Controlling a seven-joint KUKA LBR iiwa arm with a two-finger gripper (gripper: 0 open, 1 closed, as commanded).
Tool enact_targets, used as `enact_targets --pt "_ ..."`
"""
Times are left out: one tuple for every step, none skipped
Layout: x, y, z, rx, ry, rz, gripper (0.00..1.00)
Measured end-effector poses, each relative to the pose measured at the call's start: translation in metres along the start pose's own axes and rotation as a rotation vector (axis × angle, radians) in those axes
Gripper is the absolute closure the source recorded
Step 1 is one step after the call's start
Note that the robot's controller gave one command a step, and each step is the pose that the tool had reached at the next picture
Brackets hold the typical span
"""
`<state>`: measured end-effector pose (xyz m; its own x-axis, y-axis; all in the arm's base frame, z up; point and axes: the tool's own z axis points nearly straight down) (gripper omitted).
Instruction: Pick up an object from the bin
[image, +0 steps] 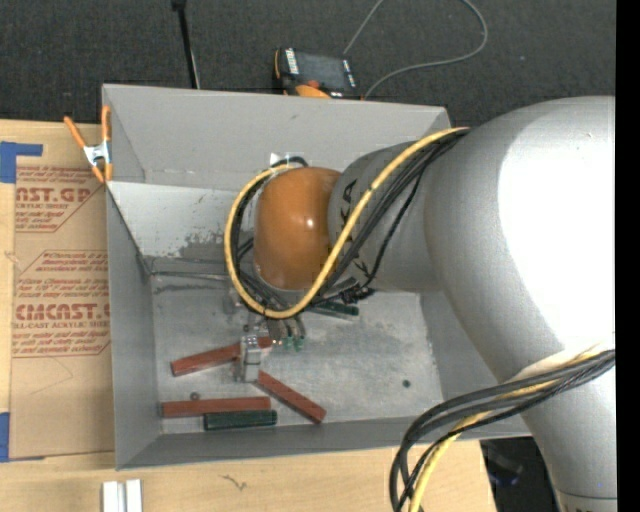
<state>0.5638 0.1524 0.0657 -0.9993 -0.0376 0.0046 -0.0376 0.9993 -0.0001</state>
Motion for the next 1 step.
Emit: enact_targets --pt "-0.0026 0.0016 -0.0068 -0.004 -0.011 0.0 1.0"
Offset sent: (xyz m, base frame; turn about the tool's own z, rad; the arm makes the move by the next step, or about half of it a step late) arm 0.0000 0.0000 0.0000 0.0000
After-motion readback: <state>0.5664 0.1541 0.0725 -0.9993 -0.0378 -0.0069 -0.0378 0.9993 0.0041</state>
